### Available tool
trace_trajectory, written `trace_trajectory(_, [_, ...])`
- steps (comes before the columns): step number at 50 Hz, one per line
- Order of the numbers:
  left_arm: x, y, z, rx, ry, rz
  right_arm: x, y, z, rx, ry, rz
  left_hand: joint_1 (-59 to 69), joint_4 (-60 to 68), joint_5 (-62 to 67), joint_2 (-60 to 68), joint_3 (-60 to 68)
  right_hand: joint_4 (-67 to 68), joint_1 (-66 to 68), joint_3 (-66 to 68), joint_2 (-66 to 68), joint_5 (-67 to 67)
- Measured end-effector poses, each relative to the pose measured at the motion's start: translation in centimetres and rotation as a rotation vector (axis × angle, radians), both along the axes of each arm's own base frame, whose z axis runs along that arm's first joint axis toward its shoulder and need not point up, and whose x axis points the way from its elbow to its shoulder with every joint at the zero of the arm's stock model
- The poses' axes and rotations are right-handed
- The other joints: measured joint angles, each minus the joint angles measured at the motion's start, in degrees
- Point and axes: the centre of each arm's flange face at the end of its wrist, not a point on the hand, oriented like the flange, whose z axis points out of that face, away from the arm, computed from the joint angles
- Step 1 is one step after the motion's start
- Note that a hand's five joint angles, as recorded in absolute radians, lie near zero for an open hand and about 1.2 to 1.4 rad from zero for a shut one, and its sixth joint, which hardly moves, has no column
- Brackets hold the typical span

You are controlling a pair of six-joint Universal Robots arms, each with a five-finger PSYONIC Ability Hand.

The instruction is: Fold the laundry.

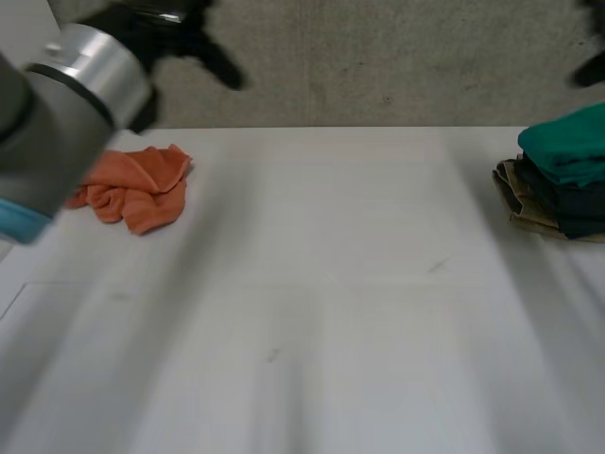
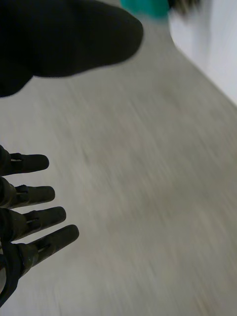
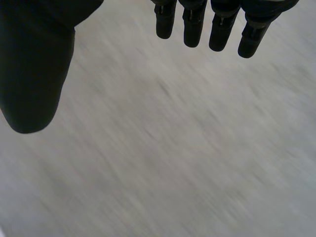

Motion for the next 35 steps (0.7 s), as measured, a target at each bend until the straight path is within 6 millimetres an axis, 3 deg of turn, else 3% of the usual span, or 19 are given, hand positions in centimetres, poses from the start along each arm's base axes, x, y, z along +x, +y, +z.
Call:
trace_trajectory(4, [4.9, -5.1, -1.4, 0.008, -0.074, 0.222, 4.7, 3.2, -2.8, 0.088, 0.026, 0.177, 0.0, 0.0, 0.0, 0.0, 0.0, 0.0, 0.0, 0.0, 0.0, 0.0])
trace_trajectory(7, [8.3, -8.9, -4.3, 0.033, -0.197, 0.358, 6.8, 5.2, -5.4, 0.210, 0.043, 0.250, 0.0, 0.0, 0.0, 0.0, 0.0, 0.0, 0.0, 0.0, 0.0, 0.0])
trace_trajectory(8, [8.6, -9.2, -4.6, 0.036, -0.210, 0.369, 6.9, 5.3, -5.7, 0.224, 0.045, 0.254, 0.0, 0.0, 0.0, 0.0, 0.0, 0.0, 0.0, 0.0, 0.0, 0.0])
trace_trajectory(10, [11.0, -12.1, -8.0, 0.069, -0.330, 0.440, 7.7, 6.5, -8.2, 0.354, 0.059, 0.272, 0.0, 0.0, 0.0, 0.0, 0.0, 0.0, 0.0, 0.0, 0.0, 0.0])
trace_trajectory(15, [14.2, -16.6, -14.8, 0.126, -0.477, 0.454, 7.9, 7.9, -12.2, 0.569, 0.089, 0.260, 0.0, 0.0, 0.0, 0.0, 0.0, 0.0, 0.0, 0.0, 0.0, 0.0])
trace_trajectory(21, [16.0, -20.2, -20.8, 0.145, -0.501, 0.355, 7.7, 9.0, -14.8, 0.684, 0.121, 0.241, 0.0, 0.0, 0.0, 0.0, 0.0, 0.0, 0.0, 0.0, 0.0, 0.0])
trace_trajectory(25, [16.4, -22.0, -23.7, 0.132, -0.491, 0.317, 7.4, 9.4, -15.8, 0.714, 0.131, 0.236, 0.0, 0.0, 0.0, 0.0, 0.0, 0.0, 0.0, 0.0, 0.0, 0.0])
trace_trajectory(31, [16.6, -24.1, -26.6, 0.097, -0.480, 0.313, 7.2, 9.8, -16.9, 0.737, 0.136, 0.234, 1.1, 0.9, 1.0, 0.8, 0.6, 0.0, 0.0, 0.0, 0.0, 0.0])
trace_trajectory(35, [16.6, -25.1, -27.6, 0.066, -0.474, 0.320, 7.2, 9.9, -17.5, 0.747, 0.137, 0.233, 8.7, 7.4, 7.5, 6.8, 6.5, 0.0, 0.0, 0.0, 0.0, 0.0])
